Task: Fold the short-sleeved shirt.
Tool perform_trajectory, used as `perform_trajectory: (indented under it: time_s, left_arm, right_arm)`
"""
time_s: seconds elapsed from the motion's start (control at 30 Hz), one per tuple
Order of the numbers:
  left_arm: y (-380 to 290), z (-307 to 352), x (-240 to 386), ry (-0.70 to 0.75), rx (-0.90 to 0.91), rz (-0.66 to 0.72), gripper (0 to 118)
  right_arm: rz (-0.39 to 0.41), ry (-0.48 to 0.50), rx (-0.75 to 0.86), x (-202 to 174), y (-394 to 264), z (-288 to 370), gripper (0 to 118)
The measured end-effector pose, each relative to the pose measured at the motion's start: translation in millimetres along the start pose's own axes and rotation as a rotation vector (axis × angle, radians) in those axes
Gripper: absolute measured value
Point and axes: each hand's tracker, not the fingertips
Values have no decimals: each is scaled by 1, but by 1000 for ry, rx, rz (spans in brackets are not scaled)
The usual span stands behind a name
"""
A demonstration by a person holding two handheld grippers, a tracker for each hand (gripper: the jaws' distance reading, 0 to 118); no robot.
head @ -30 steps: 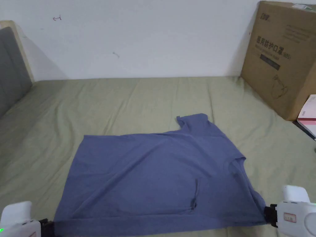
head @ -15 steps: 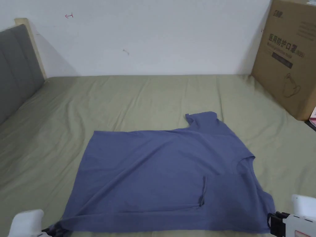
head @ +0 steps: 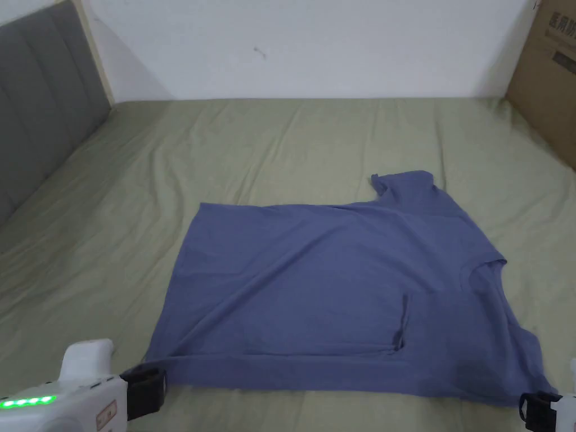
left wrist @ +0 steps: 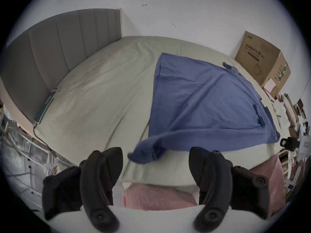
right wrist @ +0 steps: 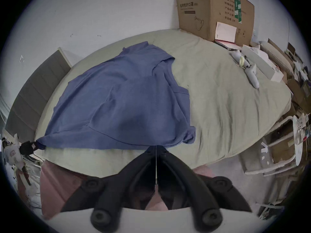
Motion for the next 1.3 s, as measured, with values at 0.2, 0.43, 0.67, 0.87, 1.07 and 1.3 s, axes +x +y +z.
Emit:
perform_trajectory:
  time_s: [0.2, 0.43, 0.67, 0.87, 1.07, 1.3]
  left_arm:
    - [4, -33, 2, -16, -87, -11, 3]
    - [10, -19, -9, -35, -50, 14, 3]
    - [14, -8, -1, -49, -38, 19, 3]
    - [17, -8, 6, -26, -49, 12, 3]
    - [14, -6, 6, -17, -69, 25, 3]
    - [34, -2, 8, 3, -75, 8, 3]
  right_arm:
    - [-51, -1, -40, 7, -1, -7, 1]
    - [-73, -2, -10, 22, 4, 3, 3]
    - [-77, 9, 20, 38, 23, 0, 78]
    - [88, -58, -63, 30, 26, -35, 0]
    - [81, -48, -72, 36, 29, -32, 0]
    - [64, -49, -15, 37, 67, -16, 0]
